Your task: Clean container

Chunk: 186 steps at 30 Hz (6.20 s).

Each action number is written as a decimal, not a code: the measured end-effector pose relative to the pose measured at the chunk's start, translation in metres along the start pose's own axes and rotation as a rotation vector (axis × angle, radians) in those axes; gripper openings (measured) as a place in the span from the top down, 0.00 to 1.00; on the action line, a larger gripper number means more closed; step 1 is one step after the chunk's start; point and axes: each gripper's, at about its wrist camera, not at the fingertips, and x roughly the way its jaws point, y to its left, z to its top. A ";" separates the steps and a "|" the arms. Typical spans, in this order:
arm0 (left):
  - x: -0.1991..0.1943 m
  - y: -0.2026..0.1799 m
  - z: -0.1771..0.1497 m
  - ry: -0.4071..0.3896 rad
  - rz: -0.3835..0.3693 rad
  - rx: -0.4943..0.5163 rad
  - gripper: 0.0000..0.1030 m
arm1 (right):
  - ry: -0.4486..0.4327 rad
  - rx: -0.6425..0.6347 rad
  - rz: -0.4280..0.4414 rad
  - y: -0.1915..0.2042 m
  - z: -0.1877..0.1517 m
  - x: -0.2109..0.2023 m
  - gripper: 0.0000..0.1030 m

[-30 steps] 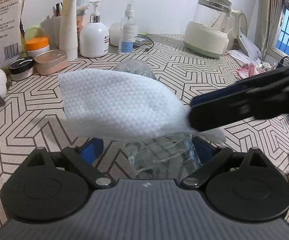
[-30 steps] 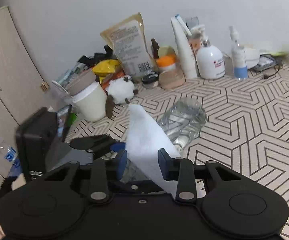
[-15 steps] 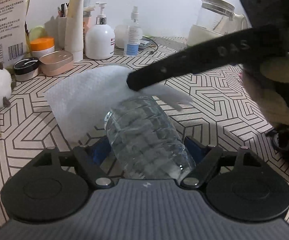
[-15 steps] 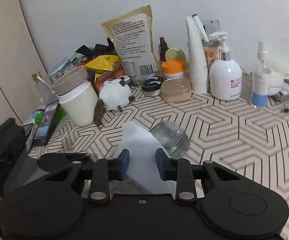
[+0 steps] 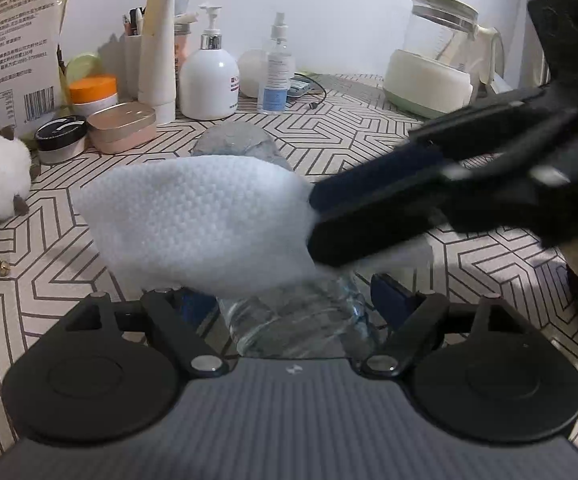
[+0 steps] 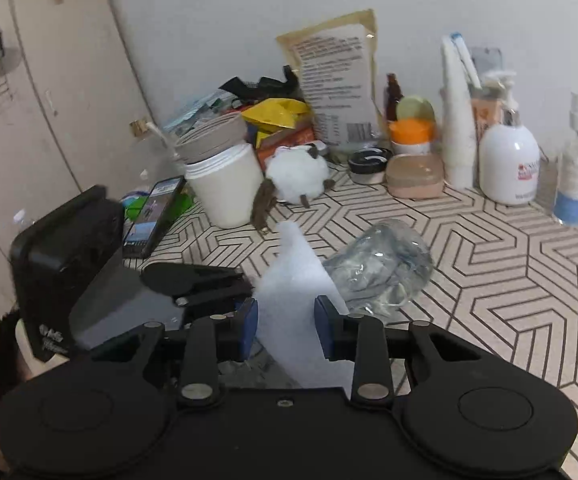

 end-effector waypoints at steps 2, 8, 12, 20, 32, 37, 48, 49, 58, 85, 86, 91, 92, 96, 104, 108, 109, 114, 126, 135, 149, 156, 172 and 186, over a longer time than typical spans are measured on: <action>0.000 -0.001 0.000 0.001 0.003 0.004 0.20 | 0.006 -0.008 0.021 0.003 0.000 -0.001 0.64; 0.001 -0.009 0.001 -0.003 0.023 -0.002 0.28 | -0.009 -0.025 -0.005 0.001 0.001 0.000 0.71; 0.001 -0.004 0.001 -0.015 0.019 -0.011 0.29 | -0.023 -0.035 -0.078 -0.006 0.002 0.002 0.71; -0.001 -0.002 0.000 -0.017 0.018 -0.011 0.28 | -0.079 0.009 -0.128 -0.021 0.006 0.009 0.70; -0.001 0.005 0.000 -0.016 0.026 -0.011 0.28 | -0.043 0.034 -0.034 -0.016 0.006 0.007 0.57; -0.004 -0.004 -0.004 -0.015 0.033 -0.004 0.29 | -0.010 -0.056 -0.012 0.006 0.002 0.002 0.57; 0.001 0.000 -0.002 -0.017 0.022 -0.011 0.28 | 0.013 -0.020 0.024 -0.007 0.003 -0.001 0.61; 0.001 0.000 -0.002 -0.017 0.020 -0.012 0.28 | 0.013 -0.002 0.038 -0.010 0.003 -0.001 0.61; 0.000 0.000 -0.002 -0.016 0.017 -0.008 0.27 | -0.006 0.060 -0.025 -0.027 0.006 0.004 0.63; 0.001 0.005 0.000 -0.016 -0.011 -0.023 0.25 | 0.006 0.069 -0.011 -0.031 0.003 -0.002 0.63; 0.001 0.006 0.000 -0.017 -0.012 -0.024 0.25 | 0.001 0.088 -0.003 -0.036 0.003 -0.002 0.66; 0.002 0.009 0.000 -0.016 -0.015 -0.024 0.23 | -0.017 0.159 -0.001 -0.052 0.004 -0.003 0.91; 0.002 0.009 0.000 -0.016 -0.017 -0.025 0.22 | -0.028 0.169 -0.006 -0.055 0.005 -0.005 0.92; 0.003 0.012 0.000 -0.016 -0.023 -0.028 0.22 | -0.064 0.162 -0.025 -0.059 0.007 -0.017 0.92; 0.004 0.014 0.000 -0.029 -0.001 -0.055 0.26 | 0.027 0.009 -0.019 -0.054 0.002 -0.031 0.91; 0.004 0.017 0.001 -0.035 -0.001 -0.075 0.27 | 0.126 -0.019 -0.046 -0.061 -0.007 -0.009 0.88; 0.004 0.016 0.001 -0.035 0.001 -0.074 0.27 | 0.128 -0.014 -0.051 -0.062 -0.007 -0.005 0.87; 0.004 0.017 0.001 -0.037 -0.007 -0.086 0.27 | 0.127 -0.009 -0.092 -0.062 -0.009 0.010 0.50; 0.003 0.021 0.001 -0.043 -0.029 -0.120 0.27 | 0.048 -0.335 -0.609 -0.035 -0.007 -0.008 0.90; 0.004 0.020 0.001 -0.042 -0.025 -0.114 0.27 | 0.411 -0.758 -0.651 0.014 -0.036 0.018 0.90; 0.003 0.032 0.000 -0.050 -0.064 -0.146 0.28 | 0.266 -0.273 0.104 -0.023 0.032 0.002 0.89; 0.003 0.030 0.000 -0.048 -0.060 -0.135 0.27 | 0.202 0.089 0.334 -0.061 0.032 0.026 0.88; 0.004 0.028 0.000 -0.043 -0.056 -0.117 0.25 | 0.006 0.148 0.294 -0.054 0.021 0.050 0.93; 0.006 0.024 0.000 -0.036 -0.058 -0.095 0.21 | 0.008 -0.127 0.089 -0.012 0.019 0.033 0.93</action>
